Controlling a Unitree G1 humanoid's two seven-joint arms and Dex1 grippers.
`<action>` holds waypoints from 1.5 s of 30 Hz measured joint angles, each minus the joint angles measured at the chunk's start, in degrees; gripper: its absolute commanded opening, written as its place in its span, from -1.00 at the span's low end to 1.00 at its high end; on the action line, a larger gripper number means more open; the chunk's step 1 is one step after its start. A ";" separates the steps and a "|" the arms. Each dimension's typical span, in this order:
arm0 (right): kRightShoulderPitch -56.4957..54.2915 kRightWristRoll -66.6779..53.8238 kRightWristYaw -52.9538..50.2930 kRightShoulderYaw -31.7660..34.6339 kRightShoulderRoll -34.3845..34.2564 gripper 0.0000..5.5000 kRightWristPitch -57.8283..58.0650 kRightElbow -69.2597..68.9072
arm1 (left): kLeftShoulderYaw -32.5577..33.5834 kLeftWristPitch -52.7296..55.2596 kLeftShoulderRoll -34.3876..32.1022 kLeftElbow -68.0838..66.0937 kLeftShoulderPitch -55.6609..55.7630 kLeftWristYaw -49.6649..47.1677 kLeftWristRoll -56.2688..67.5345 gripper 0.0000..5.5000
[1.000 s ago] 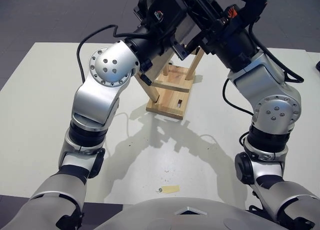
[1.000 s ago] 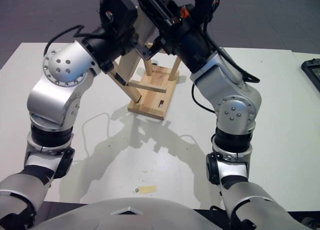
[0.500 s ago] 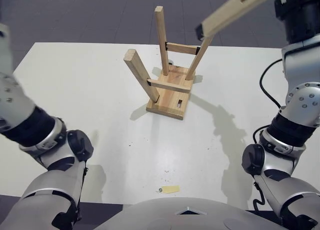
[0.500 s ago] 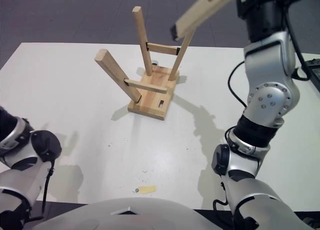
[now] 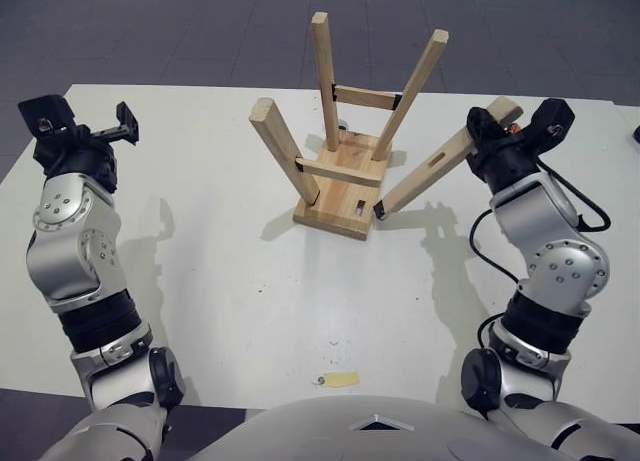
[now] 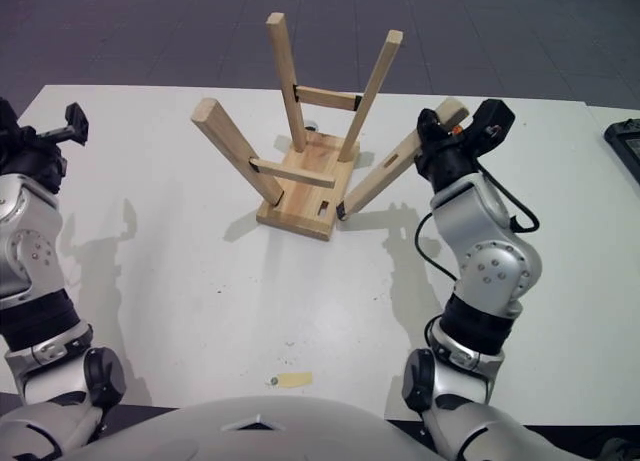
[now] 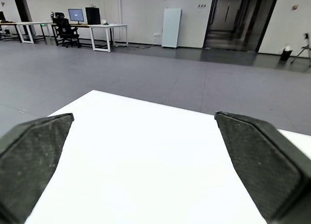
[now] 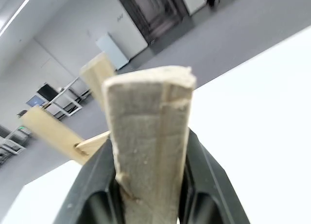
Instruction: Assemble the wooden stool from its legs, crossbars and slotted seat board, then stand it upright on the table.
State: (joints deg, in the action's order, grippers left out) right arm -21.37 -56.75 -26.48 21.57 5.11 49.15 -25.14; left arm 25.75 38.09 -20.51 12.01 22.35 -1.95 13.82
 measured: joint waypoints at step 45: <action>13.05 32.79 19.79 -17.25 3.74 -0.62 -33.53 3.97 | -17.26 20.75 5.21 18.58 -0.50 5.32 12.12 0.96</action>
State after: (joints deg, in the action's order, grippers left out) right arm -8.32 -23.96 -6.69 4.31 8.85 15.62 -21.17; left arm 8.49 58.84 -15.31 30.60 21.85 3.37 25.94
